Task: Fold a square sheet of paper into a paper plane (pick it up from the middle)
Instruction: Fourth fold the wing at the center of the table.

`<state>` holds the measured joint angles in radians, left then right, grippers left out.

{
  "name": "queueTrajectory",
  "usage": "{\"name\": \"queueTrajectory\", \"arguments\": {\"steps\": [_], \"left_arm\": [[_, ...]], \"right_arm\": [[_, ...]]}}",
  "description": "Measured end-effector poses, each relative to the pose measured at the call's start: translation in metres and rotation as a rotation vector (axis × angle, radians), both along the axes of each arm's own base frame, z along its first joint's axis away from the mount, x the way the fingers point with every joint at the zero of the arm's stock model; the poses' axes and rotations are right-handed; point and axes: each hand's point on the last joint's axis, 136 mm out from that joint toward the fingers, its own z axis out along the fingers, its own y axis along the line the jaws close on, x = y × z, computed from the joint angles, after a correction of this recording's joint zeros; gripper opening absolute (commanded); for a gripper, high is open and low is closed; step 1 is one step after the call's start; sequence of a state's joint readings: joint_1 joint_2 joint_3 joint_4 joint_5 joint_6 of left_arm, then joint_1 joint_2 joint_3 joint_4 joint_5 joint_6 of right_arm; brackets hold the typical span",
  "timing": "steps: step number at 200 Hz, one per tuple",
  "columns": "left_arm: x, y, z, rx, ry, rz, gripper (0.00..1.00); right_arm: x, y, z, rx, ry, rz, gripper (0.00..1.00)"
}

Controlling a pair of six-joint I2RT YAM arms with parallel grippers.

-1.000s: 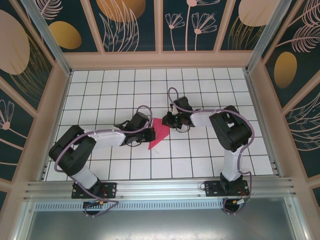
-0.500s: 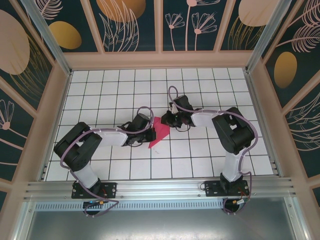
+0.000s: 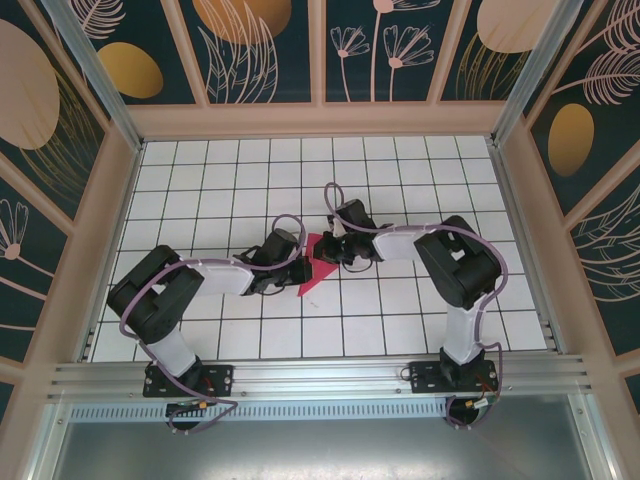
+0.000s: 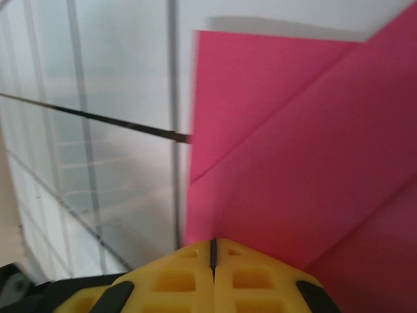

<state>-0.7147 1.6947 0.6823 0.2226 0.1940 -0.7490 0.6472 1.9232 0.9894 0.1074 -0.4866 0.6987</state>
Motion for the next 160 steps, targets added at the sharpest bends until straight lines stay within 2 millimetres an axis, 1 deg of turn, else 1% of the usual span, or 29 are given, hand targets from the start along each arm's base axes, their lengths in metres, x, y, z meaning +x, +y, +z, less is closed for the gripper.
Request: {"name": "queueTrajectory", "arguments": {"steps": [6,21,78,135,160], "left_arm": [[0.0,0.0,0.0,-0.002,-0.001,0.0,0.0],[-0.003,0.001,0.001,-0.007,-0.003,-0.003,0.0],[-0.021,0.008,0.001,0.009,0.014,-0.027,0.0],[-0.024,0.01,-0.001,0.032,0.004,-0.036,0.0],[-0.03,0.012,-0.001,0.032,-0.005,-0.04,0.0]], "right_arm": [[0.0,-0.001,-0.003,-0.005,0.005,-0.003,0.04],[0.001,-0.002,-0.004,-0.007,0.005,-0.01,0.04],[0.001,-0.002,-0.004,-0.008,0.008,-0.013,0.03],[0.002,-0.002,-0.004,-0.008,0.007,-0.013,0.04],[0.002,-0.002,-0.004,-0.008,0.007,-0.013,0.03]]}}
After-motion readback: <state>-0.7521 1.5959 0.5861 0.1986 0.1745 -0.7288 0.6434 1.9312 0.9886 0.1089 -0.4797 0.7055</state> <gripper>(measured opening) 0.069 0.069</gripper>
